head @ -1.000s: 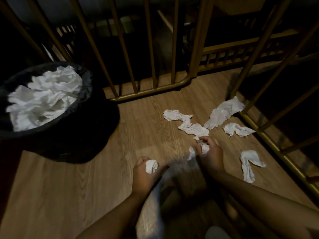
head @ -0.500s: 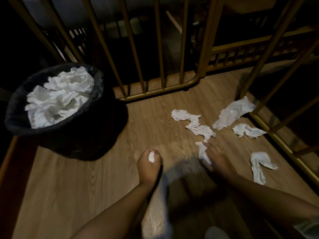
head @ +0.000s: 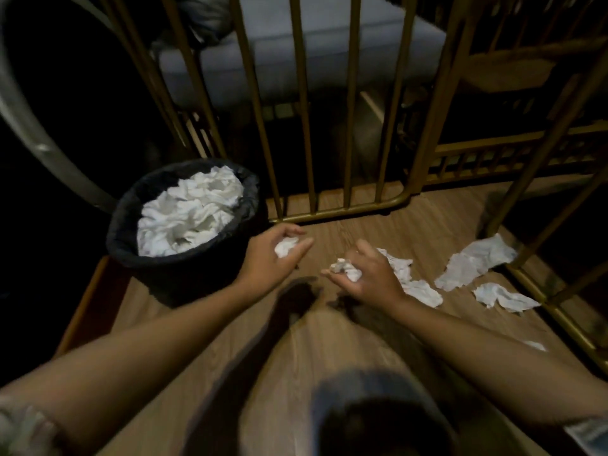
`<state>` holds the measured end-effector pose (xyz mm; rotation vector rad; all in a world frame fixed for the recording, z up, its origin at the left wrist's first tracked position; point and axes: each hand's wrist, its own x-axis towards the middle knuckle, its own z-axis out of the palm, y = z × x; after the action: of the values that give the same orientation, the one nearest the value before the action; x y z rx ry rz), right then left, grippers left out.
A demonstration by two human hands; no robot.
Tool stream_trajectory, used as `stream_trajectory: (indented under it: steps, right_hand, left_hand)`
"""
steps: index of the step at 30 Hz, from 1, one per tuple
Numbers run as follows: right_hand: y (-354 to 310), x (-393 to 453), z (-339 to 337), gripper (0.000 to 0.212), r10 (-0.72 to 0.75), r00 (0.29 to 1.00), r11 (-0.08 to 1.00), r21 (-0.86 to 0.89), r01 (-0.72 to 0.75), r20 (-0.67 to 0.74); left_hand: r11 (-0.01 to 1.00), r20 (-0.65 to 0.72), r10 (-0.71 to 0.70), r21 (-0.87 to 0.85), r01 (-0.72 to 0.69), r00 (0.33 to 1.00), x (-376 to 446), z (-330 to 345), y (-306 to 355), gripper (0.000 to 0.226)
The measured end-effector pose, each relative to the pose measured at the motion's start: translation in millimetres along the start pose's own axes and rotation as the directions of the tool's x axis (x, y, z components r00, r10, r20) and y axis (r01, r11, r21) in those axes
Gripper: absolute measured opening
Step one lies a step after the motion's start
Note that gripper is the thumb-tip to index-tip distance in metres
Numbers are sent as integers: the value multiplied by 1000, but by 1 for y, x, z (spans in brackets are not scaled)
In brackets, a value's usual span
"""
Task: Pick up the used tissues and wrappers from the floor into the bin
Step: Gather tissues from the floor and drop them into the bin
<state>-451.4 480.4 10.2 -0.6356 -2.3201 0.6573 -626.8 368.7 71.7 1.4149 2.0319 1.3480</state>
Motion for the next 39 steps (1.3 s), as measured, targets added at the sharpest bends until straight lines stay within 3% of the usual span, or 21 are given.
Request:
stream_trajectory:
  steps: [4, 6, 9, 11, 14, 17, 21, 23, 25, 28, 29, 31, 33, 35, 39]
  right_hand:
    - [-61, 68, -5, 43, -185, 973, 967, 150, 205, -135]
    - [-88, 100, 1, 44, -254, 954, 948, 154, 278, -160]
    - [-124, 138, 18, 26, -367, 917, 922, 70, 381, -159]
    - [-149, 152, 30, 8, -382, 920, 918, 76, 388, -83]
    - [-180, 168, 52, 27, -329, 944, 938, 107, 331, -33]
    - [-198, 181, 78, 17, -320, 943, 946, 21, 323, -88]
    - [-197, 190, 105, 32, -246, 965, 968, -81, 239, -86]
    - [-190, 193, 114, 31, -163, 987, 986, -18, 163, 0]
    - [-185, 194, 118, 37, -64, 983, 995, -62, 75, 169]
    - [-180, 187, 114, 48, 37, 864, 953, -279, 121, 502]
    - [-177, 184, 113, 51, 42, 836, 937, -313, 157, 546]
    - [-171, 176, 108, 58, 35, 852, 937, -314, 153, 522]
    - [-165, 168, 99, 68, 10, 907, 966, -240, 100, 421]
    - [-159, 159, 85, 74, -3, 934, 982, -175, 70, 357]
    - [-130, 145, 51, 73, -15, 956, 991, -119, 52, 294]
  left_hand:
    - [979, -112, 201, 62, -195, 973, 30, -80, 34, 24]
    - [978, -228, 204, 93, -188, 952, 37, -115, 35, 22]
    - [982, -360, 170, 142, -126, 917, 31, -152, 29, 27]
    - [974, -451, 172, 212, -82, 876, 24, -167, 14, 36]
    - [972, -515, 114, 234, 11, 850, 13, -178, -19, 31]
    - [969, -513, 12, 218, 117, 858, 7, -184, -44, 17]
    - [963, -584, -23, 205, 174, 811, 8, -197, -50, 18]
    - [963, -541, -44, 200, 179, 840, 12, -197, -45, 29]
    - [940, -433, -110, 247, 236, 894, 17, -193, -41, 52]
    - [823, -197, -337, 413, 390, 921, 28, -188, -48, 80]
    - [775, -137, -406, 472, 420, 904, 31, -187, -51, 85]
    - [730, -162, -448, 502, 464, 879, 34, -186, -54, 89]
    - [775, -288, -348, 447, 447, 892, 33, -188, -54, 78]
    - [844, -360, -189, 416, 339, 914, 32, -188, -51, 61]
    - [929, -306, 71, 366, 49, 949, 34, -165, -29, 45]
